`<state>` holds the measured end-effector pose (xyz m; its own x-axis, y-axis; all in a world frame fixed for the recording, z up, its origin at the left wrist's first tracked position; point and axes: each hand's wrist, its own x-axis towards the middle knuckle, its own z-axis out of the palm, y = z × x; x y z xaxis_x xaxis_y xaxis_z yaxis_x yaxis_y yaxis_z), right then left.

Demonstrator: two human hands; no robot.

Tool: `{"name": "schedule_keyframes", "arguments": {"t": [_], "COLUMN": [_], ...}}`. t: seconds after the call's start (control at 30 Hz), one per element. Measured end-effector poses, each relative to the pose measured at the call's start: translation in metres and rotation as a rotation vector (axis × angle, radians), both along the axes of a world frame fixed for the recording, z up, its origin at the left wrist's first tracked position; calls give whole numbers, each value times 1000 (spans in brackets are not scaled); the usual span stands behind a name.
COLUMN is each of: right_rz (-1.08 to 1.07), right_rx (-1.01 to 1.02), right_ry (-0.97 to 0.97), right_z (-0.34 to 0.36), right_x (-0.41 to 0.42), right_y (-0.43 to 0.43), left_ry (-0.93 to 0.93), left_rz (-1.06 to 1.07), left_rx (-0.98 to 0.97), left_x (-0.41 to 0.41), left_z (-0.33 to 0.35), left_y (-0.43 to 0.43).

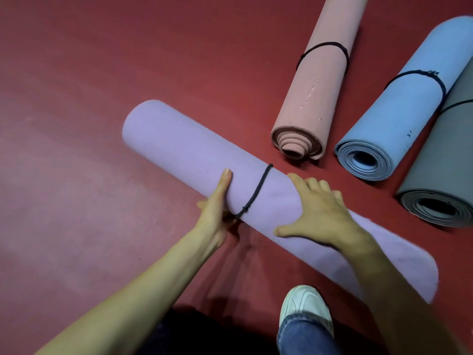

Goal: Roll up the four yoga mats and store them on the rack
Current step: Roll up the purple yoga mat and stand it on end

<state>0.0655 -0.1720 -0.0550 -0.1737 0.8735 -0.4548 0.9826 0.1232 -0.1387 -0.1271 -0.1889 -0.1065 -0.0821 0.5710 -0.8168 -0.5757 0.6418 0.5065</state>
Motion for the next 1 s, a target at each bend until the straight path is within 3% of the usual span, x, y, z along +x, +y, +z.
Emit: {"name": "schedule_keyframes", "arguments": {"t": [0.1, 0.2, 0.33, 0.6, 0.83, 1.0], "right_rz": [-128, -82, -58, -96, -47, -9], "right_rx": [-224, -151, -14, -87, -10, 93], "right_ry": [146, 156, -30, 77, 78, 93], "right_z": [5, -2, -21, -6, -4, 46], "right_x": [18, 2, -13, 2, 6, 6], "right_y": [-1, -9, -12, 16, 19, 43], "left_ry": [167, 104, 35, 122, 42, 53], "left_rz": [-104, -164, -214, 36, 81, 37], "left_rx": [-40, -21, 16, 42, 57, 145], "left_x": [1, 2, 9, 37, 33, 30], "left_z": [-13, -10, 7, 19, 4, 47], "left_y": [-4, 2, 18, 35, 42, 65]}}
